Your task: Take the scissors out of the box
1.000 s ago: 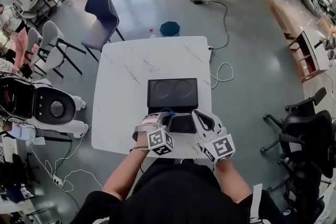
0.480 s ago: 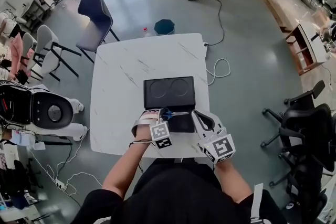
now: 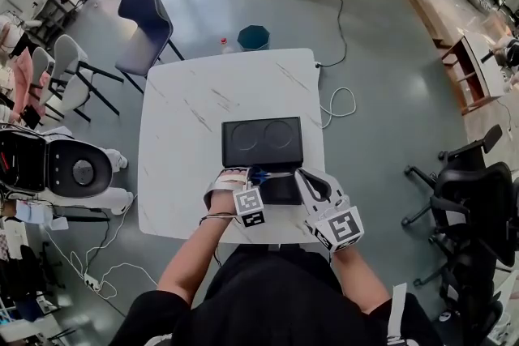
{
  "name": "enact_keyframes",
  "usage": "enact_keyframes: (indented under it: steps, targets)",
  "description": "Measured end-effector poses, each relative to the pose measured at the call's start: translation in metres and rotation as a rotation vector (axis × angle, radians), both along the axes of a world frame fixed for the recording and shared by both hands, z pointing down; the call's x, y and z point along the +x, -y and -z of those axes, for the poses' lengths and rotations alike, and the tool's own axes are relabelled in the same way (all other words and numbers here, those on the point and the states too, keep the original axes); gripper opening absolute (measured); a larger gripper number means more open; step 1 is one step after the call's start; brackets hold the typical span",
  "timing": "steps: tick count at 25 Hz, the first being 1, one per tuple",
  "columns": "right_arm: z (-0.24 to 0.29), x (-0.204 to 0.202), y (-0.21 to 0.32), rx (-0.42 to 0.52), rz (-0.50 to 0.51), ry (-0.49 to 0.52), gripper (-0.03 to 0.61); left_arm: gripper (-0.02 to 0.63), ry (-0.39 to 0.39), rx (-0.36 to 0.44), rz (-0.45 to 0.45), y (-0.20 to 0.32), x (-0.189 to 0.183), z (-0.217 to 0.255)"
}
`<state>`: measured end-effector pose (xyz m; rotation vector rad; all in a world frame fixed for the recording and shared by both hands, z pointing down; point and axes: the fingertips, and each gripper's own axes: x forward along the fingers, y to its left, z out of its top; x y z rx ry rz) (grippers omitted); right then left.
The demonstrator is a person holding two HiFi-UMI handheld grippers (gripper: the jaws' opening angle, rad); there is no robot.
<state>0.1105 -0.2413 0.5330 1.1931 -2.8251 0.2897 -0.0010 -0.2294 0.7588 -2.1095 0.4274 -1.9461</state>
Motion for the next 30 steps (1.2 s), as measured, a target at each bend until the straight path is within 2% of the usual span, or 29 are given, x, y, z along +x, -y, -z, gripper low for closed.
enact_keyframes:
  steps: [10, 19, 26, 30]
  targets:
    - [-0.002, -0.001, -0.002, -0.019, 0.0, -0.001, 0.008, 0.109, 0.054, -0.031, -0.01, -0.001, -0.001, -0.014]
    - [-0.001, -0.004, -0.002, -0.019, 0.007, 0.003, 0.008, 0.087, 0.042, -0.054, -0.015, -0.002, -0.002, -0.015]
    - [-0.003, 0.0, -0.003, -0.017, 0.001, 0.0, 0.008, 0.083, -0.004, -0.017, -0.013, -0.005, 0.006, -0.002]
    - [-0.004, 0.001, -0.004, -0.02, -0.003, 0.001, 0.008, 0.081, -0.079, -0.001, 0.015, -0.005, 0.012, 0.018]
